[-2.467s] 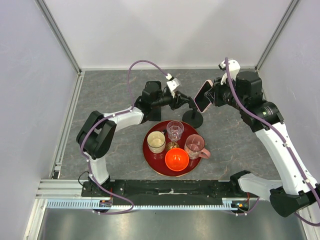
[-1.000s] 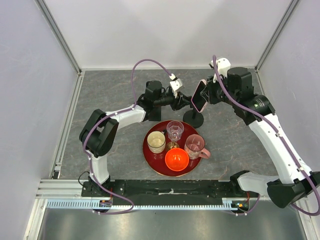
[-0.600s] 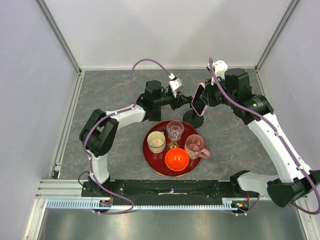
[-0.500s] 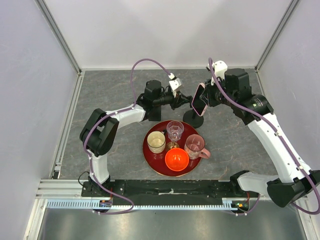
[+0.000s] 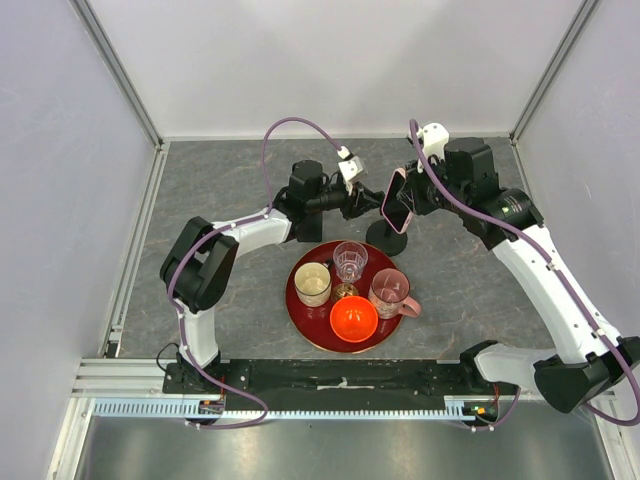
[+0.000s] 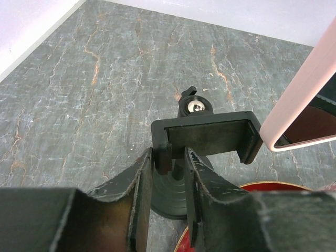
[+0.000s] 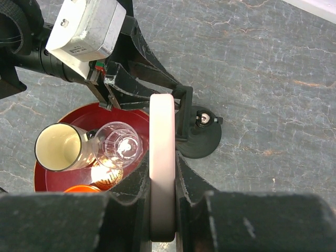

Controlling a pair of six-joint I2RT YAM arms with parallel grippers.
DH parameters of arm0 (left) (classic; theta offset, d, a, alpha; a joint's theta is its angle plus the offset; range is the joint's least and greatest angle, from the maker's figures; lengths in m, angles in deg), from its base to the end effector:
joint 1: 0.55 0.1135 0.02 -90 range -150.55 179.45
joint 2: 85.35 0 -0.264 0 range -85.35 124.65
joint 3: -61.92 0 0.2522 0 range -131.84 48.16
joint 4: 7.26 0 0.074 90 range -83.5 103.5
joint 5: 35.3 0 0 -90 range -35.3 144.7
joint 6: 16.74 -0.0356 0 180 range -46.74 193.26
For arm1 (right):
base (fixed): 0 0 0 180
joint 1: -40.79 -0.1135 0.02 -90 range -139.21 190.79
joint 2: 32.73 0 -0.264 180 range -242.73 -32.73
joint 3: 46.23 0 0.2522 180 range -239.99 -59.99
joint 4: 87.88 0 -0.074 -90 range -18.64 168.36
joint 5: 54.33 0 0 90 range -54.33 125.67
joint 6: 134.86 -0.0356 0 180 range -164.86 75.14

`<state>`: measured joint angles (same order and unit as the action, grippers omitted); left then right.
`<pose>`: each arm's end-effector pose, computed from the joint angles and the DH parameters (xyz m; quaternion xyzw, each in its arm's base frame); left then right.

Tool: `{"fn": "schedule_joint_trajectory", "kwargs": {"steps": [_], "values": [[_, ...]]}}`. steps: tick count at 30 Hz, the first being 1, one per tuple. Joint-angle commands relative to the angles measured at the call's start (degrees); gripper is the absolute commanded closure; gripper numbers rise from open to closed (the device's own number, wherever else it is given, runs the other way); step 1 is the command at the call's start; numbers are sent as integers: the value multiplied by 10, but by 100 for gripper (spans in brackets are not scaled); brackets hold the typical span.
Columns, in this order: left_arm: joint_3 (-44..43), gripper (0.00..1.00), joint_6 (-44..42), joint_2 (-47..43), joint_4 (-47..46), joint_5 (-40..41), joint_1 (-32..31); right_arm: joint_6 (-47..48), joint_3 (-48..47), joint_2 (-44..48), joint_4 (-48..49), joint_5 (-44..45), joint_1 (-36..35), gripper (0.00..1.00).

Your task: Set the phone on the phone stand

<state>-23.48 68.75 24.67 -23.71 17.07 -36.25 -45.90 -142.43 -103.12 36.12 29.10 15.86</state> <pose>0.3453 -0.2749 0.2420 0.4442 0.5991 -0.4014 0.5316 0.2277 0.1103 0.4170 -0.2071 0.8408 0.1602 0.4739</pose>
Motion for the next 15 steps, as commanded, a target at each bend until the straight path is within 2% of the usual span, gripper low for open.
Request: {"fn": "schedule_joint_trajectory", "kwargs": {"steps": [1,2,4,9,15], "values": [[-22,67,13,-1,-31,-8,2,7,-21,9,28,7,-4,100],[-21,71,13,-2,-32,-9,4,6,-22,9,28,8,-4,100],[-19,71,24,-3,-43,-17,7,6,-22,10,27,8,-6,100],[-18,63,33,-2,-52,-30,10,6,-20,9,24,8,-6,100],[-22,64,37,3,-52,-39,9,6,-19,4,24,4,-9,100]]}}
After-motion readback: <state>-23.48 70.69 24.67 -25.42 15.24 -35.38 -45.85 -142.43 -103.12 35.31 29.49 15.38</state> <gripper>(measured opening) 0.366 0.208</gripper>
